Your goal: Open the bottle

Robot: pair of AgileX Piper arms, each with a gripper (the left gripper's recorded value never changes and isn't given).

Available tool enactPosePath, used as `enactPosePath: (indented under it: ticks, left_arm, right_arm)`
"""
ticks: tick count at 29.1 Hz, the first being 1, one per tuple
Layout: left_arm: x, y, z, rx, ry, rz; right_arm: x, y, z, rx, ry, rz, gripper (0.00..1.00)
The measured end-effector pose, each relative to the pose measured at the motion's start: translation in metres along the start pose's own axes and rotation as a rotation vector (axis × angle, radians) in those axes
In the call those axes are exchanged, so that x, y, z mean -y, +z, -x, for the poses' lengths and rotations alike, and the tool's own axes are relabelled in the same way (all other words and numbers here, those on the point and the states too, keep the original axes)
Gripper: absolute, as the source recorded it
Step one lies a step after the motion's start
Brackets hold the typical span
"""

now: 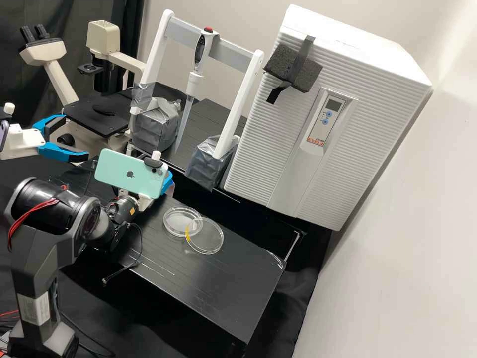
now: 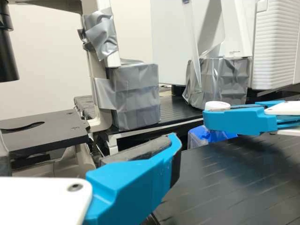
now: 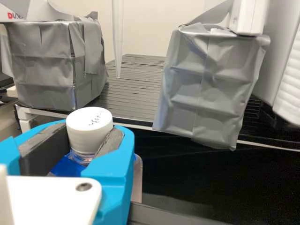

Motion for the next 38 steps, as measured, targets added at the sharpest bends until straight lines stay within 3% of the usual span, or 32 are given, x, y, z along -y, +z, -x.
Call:
enactPosePath:
  ticks: [28, 29, 35, 38]
  left_arm:
    - [-0.0003, -0.0013, 0.0, -0.014, 0.004, 0.007]
    - [-0.0003, -0.0013, 0.0, -0.014, 0.004, 0.007]
    - [-0.0003, -0.0013, 0.0, -0.014, 0.004, -0.001]
    - [-0.0003, -0.0013, 0.0, -0.014, 0.004, -0.007]
  right_arm:
    - [0.0036, 0.0038, -0.0019, 0.014, -0.009, 0.004, 0.0]
    - [0.0038, 0.004, -0.0021, 0.013, -0.009, 0.004, 1.0]
    - [0.0038, 0.004, -0.0023, 0.01, -0.005, 0.004, 1.0]
    - [0.0009, 0.0014, -0.0022, -0.018, 0.026, 0.006, 1.0]
